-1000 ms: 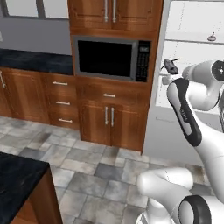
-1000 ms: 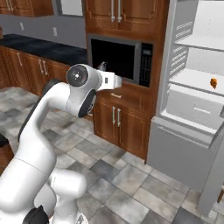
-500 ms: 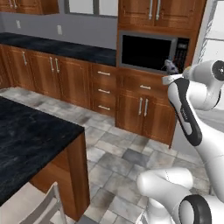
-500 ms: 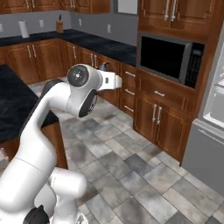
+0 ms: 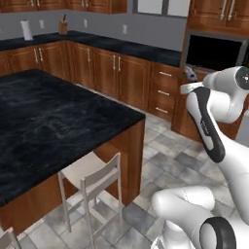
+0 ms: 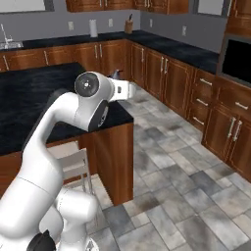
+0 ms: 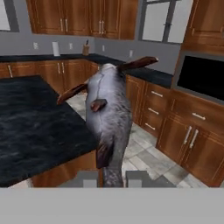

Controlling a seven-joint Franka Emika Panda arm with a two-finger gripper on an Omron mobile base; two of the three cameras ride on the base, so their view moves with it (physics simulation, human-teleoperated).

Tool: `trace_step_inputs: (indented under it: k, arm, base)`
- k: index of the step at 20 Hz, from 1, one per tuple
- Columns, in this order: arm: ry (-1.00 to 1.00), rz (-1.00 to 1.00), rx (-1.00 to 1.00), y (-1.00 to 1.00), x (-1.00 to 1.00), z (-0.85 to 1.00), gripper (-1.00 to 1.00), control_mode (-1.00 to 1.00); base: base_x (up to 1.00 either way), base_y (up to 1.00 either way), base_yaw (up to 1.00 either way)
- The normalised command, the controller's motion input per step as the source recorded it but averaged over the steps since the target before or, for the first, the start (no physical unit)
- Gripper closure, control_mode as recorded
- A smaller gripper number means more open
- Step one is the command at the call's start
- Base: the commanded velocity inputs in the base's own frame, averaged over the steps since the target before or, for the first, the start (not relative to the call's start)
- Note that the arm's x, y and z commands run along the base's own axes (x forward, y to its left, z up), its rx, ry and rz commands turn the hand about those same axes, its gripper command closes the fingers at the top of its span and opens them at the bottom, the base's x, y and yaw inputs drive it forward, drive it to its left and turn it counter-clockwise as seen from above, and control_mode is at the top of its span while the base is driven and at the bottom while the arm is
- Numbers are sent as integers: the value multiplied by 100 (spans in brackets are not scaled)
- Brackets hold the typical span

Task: Take the cheese, fish, and garlic from the fridge and place them on the plate on the dining counter to create an appetizer plate.

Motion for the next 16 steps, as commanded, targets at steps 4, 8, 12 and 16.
trace_step_inputs:
  k: [4,8,12,16]
  arm:
    - [0,0,0,0,0,0,100,100]
    - [0,0,0,0,0,0,100,100]
    - [0,0,0,0,0,0,100,100]
    - [0,0,0,0,0,0,100,100]
  base:
    - [-51,73,34]
    - [-43,89,30]
    - [-25,100,26]
    - [-2,100,22]
